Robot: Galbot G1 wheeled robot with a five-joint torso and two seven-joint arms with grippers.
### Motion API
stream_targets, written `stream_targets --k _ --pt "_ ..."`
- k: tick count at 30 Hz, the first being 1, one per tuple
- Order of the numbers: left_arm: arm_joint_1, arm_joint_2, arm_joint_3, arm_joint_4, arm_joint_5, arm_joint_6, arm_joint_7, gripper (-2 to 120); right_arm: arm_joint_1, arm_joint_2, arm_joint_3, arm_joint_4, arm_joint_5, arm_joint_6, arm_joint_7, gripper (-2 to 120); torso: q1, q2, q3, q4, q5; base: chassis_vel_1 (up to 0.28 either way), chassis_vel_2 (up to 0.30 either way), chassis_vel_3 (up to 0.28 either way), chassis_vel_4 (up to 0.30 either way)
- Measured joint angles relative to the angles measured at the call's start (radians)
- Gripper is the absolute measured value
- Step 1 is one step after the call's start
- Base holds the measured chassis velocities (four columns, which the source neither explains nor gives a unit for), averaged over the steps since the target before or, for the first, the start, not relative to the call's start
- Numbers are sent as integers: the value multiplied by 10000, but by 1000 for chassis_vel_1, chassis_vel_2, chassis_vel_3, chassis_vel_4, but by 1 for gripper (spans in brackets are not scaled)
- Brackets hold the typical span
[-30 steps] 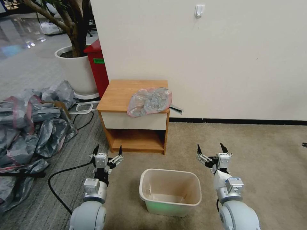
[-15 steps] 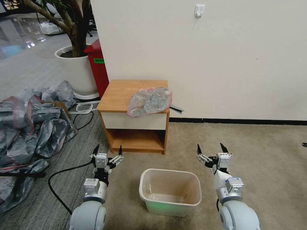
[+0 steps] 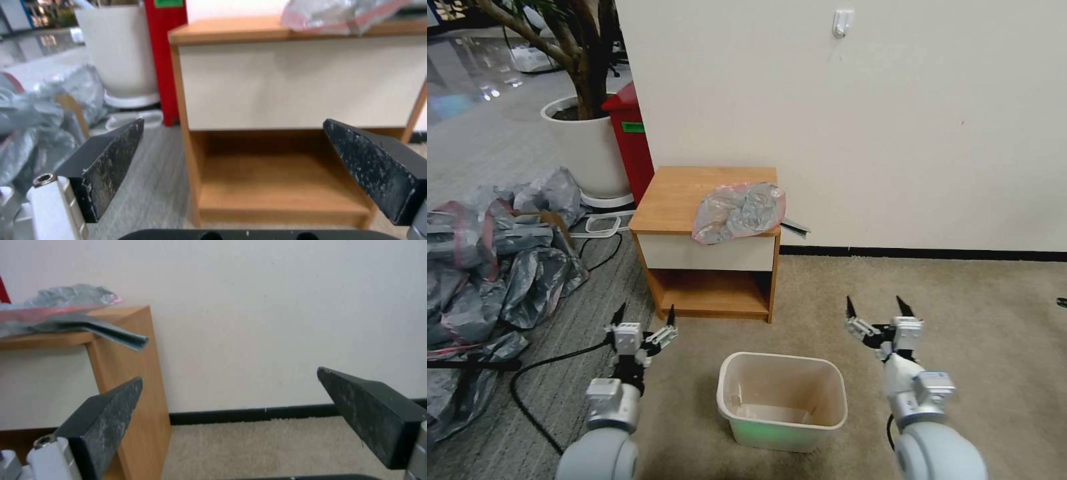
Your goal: Pick up the garbage bag from the table and place it over the trash can.
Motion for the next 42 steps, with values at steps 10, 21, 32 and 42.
stream_targets --k 10,21,32,42 --pt "1377 406 -523 -1835 -842 713 -184 100 -1078 -338 83 2074 1734 -1187 415 100 0 1 2 -3 -5 0 0 0 0" --pt "2994 882 -1123 -3285 -1834 1551 -429 100 -724 -558 -120 1789 2645 -1429 499 100 0 0 1 -3 -1 0 0 0 0" --pt "3420 1074 -1304 -3242 -1924 1451 -445 100 1275 -807 -458 474 6857 -1646 1145 100 0 0 2 -2 0 0 0 0 0" --pt "3773 1064 -1421 -3203 -2135 988 -546 100 3910 -387 -1100 -1428 12153 -1697 3150 100 2 -1 2 -2 -1 0 0 0 0"
